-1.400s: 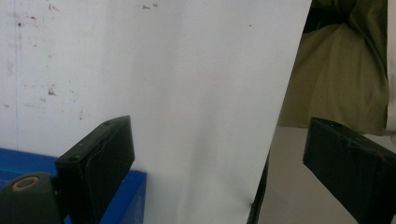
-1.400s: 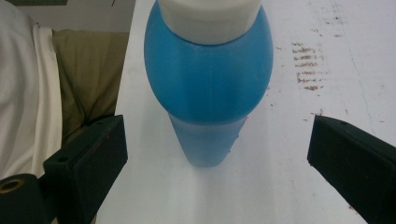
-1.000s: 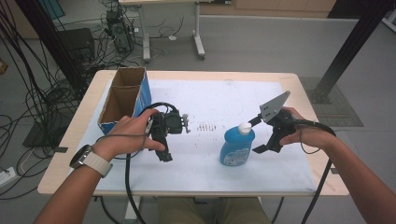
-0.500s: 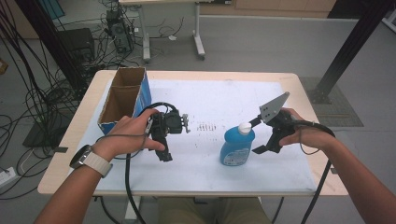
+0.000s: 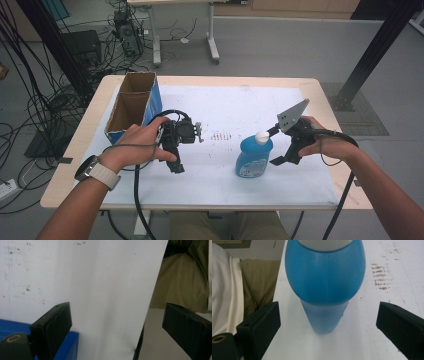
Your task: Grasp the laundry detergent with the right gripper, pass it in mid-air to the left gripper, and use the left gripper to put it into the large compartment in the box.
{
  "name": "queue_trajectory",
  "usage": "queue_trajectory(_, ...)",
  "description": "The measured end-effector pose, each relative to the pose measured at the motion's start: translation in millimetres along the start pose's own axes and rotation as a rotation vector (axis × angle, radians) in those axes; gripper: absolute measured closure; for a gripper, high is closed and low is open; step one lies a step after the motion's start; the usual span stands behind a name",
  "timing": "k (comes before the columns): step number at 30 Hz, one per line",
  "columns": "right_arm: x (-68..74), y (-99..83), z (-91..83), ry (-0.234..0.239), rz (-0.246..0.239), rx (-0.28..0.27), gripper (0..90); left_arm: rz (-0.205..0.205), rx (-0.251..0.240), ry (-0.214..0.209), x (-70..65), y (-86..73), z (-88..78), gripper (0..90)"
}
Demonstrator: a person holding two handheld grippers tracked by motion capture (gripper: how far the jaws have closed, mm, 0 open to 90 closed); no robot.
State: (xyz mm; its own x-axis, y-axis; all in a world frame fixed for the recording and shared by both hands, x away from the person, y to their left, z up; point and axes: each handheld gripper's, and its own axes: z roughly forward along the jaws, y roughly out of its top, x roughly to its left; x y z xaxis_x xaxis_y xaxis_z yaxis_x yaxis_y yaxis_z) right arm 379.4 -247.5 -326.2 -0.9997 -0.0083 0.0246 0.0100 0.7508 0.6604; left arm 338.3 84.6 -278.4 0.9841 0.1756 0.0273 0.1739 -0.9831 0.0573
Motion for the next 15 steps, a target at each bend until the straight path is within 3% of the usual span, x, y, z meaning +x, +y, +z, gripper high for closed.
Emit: queue_trajectory(15, 0.0, 0.0, 1.4, 0.002, 0.000, -0.003, 5.6, -0.002, 0.000, 0.000, 0.2, -0.6, -0.3, 9.2)
